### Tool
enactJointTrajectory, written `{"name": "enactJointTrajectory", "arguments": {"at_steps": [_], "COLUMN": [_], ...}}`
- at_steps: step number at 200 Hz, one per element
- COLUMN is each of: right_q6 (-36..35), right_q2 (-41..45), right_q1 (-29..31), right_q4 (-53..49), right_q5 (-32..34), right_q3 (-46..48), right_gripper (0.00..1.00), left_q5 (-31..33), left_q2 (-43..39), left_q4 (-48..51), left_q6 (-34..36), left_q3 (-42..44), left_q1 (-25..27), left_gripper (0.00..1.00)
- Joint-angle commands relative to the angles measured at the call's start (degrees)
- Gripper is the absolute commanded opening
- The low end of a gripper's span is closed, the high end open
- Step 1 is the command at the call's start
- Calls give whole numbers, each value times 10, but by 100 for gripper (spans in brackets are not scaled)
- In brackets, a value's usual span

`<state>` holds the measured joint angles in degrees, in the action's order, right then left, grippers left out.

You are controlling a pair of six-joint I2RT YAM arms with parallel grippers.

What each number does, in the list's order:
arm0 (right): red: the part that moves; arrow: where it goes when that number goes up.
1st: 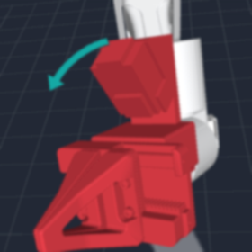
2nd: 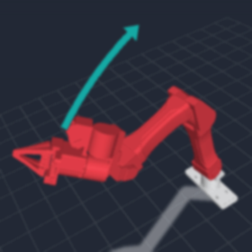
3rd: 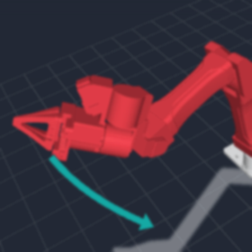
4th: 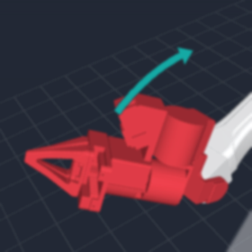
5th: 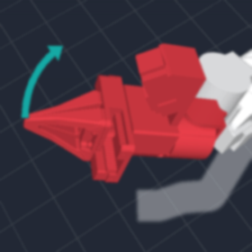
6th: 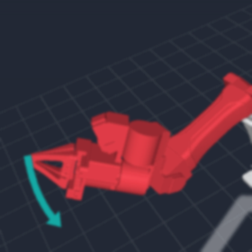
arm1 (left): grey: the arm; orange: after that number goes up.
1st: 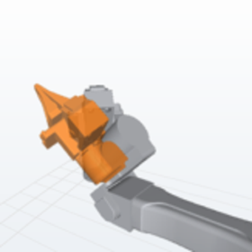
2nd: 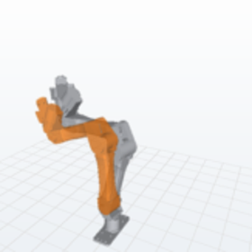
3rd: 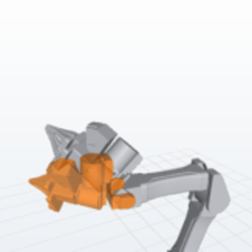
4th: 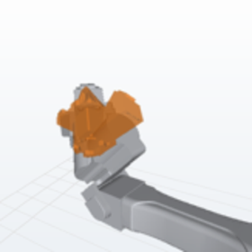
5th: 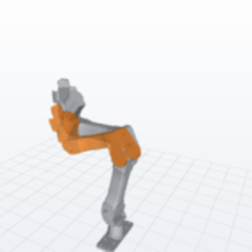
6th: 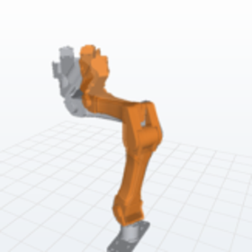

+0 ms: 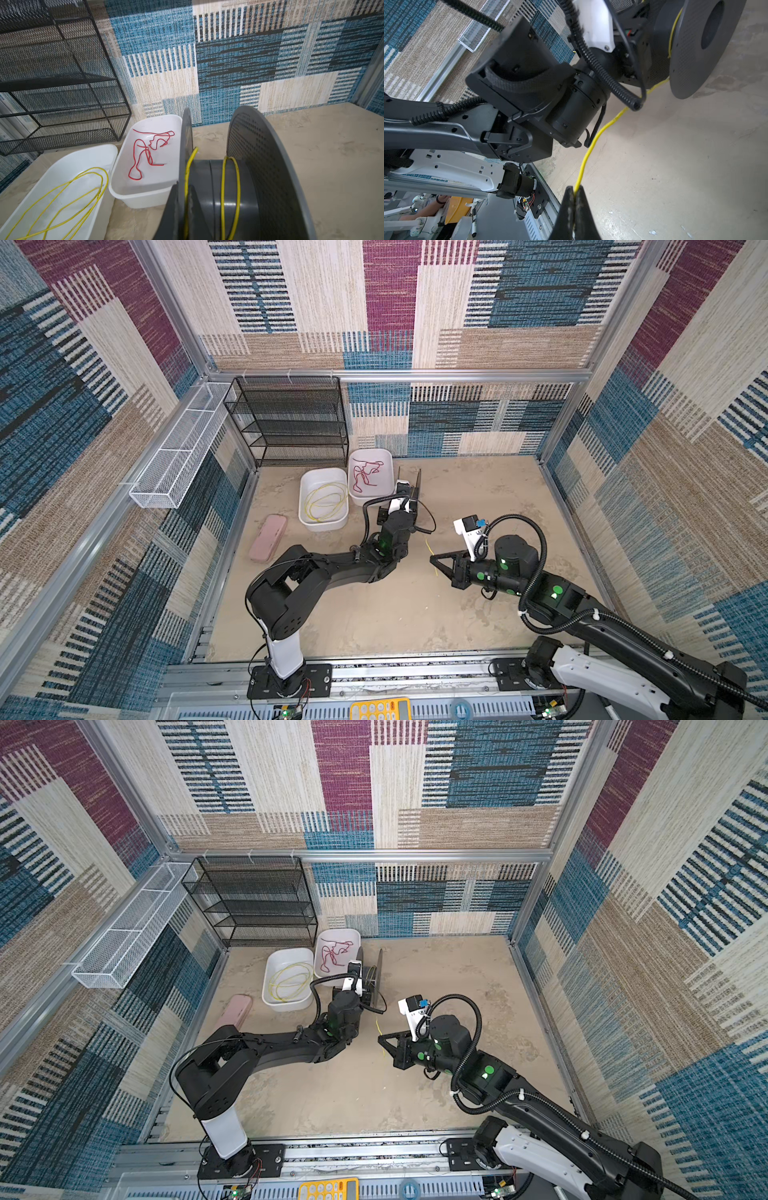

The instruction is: Wrap the cables

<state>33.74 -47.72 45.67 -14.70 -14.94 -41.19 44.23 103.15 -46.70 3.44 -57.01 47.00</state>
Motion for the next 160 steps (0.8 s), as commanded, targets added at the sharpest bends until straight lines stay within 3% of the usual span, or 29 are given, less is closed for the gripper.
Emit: {"name": "enactJointTrajectory", "arguments": {"at_steps": [1, 55, 108, 130, 160], "right_q6": [-34, -32, -35, -60, -81], "right_q2": [1, 27, 50, 51, 50], "right_q1": [2, 1, 1, 0, 0], "right_q4": [-27, -57, -78, -110, -147], "right_q5": [-24, -18, -14, 6, 14], "right_q3": [-16, -37, -50, -67, -77], "right_gripper": [0, 0, 0, 0, 0], "left_q5": [-14, -124, -202, -225, -305], "left_q2": [-15, -20, -22, -22, -24], "left_q4": [-56, -192, -258, -273, -300], "left_q6": [25, 90, 150, 168, 199], "left_q3": [5, 34, 37, 31, 28], "left_q1": [-4, 5, 0, -16, -61], "left_gripper": [0, 0, 0, 0, 0]}}
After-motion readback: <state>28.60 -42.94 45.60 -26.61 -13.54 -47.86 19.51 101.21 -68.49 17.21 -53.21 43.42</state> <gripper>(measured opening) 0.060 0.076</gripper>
